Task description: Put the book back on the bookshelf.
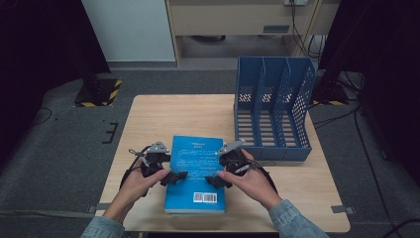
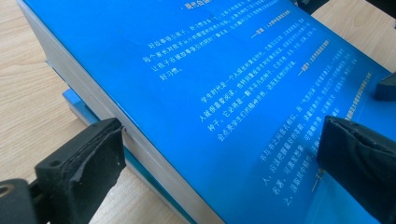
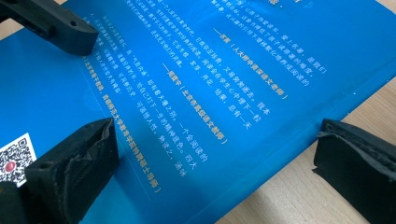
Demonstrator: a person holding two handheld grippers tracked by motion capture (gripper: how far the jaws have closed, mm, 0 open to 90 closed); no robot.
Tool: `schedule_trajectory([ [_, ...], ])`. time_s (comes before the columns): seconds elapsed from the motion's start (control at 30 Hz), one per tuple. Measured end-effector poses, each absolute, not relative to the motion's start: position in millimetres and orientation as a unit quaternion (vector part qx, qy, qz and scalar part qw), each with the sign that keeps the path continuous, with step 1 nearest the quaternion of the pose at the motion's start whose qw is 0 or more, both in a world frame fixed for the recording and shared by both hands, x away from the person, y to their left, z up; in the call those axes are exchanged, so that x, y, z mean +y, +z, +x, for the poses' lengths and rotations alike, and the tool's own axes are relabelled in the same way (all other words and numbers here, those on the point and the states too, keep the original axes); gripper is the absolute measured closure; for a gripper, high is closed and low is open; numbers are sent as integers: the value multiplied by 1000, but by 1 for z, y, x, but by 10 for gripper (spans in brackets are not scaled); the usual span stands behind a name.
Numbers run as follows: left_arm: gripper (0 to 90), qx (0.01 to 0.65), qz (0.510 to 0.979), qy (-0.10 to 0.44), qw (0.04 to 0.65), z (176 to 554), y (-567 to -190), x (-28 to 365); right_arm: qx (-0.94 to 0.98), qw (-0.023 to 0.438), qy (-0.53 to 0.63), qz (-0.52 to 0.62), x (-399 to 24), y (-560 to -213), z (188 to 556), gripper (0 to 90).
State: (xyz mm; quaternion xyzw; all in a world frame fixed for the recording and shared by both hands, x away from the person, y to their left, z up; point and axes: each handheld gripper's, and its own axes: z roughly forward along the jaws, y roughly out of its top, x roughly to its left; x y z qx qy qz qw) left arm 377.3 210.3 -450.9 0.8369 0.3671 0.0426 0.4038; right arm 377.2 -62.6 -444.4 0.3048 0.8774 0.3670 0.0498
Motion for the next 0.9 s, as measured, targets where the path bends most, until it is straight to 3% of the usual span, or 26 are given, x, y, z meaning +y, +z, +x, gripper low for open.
schedule_trajectory([
  [0.23,3,368,837,41,403,378,-451,210,867,14,372,332,-70,-449,381,5],
  [0.43,1,363,843,37,396,381,-450,209,849,-48,386,358,-76,-459,391,1],
  [0.8,0,353,851,31,387,385,-448,208,826,-90,417,368,-84,-472,395,0],
  [0.9,0,351,849,33,394,386,-450,208,822,-120,424,361,-85,-478,401,2],
])
